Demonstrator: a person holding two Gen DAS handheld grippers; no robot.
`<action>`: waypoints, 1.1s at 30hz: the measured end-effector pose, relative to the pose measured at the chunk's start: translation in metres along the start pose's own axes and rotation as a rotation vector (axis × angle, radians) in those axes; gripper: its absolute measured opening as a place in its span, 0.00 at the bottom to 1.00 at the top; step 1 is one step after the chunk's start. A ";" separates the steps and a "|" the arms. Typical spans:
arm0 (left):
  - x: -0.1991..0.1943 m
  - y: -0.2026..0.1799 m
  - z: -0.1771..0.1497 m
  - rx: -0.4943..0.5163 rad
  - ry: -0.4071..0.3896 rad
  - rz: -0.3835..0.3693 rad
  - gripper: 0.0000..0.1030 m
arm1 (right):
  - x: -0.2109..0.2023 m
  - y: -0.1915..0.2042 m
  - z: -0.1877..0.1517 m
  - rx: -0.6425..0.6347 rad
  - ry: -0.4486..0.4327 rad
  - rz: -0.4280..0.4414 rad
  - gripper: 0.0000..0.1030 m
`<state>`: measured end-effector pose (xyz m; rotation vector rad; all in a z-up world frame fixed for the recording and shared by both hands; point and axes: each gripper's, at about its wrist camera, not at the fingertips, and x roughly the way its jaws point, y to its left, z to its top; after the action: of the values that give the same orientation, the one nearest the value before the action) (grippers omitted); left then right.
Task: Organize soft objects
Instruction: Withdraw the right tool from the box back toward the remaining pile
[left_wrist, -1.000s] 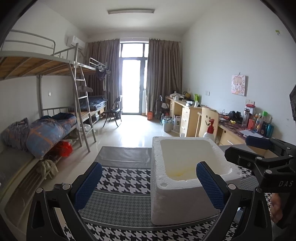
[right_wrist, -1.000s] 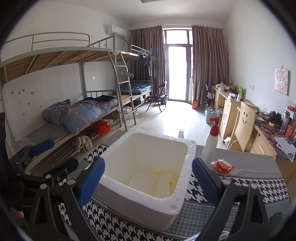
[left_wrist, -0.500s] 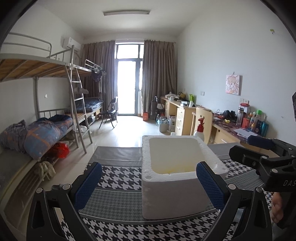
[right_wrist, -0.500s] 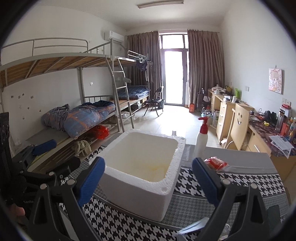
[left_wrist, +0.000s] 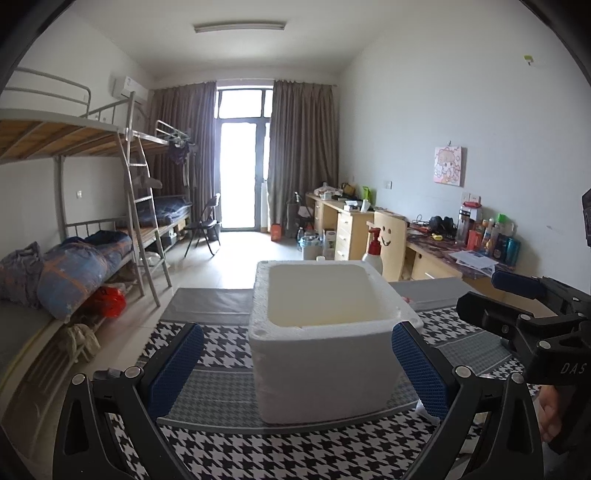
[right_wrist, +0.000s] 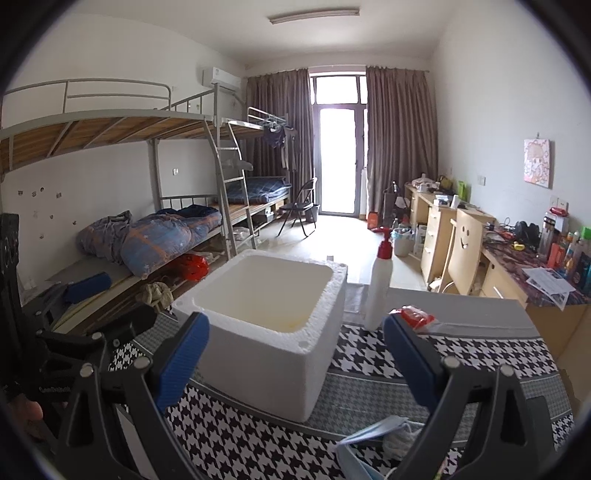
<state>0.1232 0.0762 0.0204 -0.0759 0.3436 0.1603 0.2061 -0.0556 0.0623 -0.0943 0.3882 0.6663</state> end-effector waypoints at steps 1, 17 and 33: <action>0.000 0.000 -0.001 -0.001 0.001 -0.002 0.99 | -0.001 -0.001 -0.002 0.003 0.001 0.000 0.94; -0.009 -0.009 -0.014 -0.013 0.003 -0.061 0.99 | -0.019 -0.004 -0.022 0.007 -0.032 -0.018 0.94; -0.013 -0.021 -0.025 -0.004 -0.006 -0.089 0.99 | -0.031 -0.013 -0.041 0.036 -0.021 -0.062 0.94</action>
<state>0.1061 0.0516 0.0026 -0.0948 0.3335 0.0727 0.1788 -0.0929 0.0362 -0.0647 0.3756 0.5983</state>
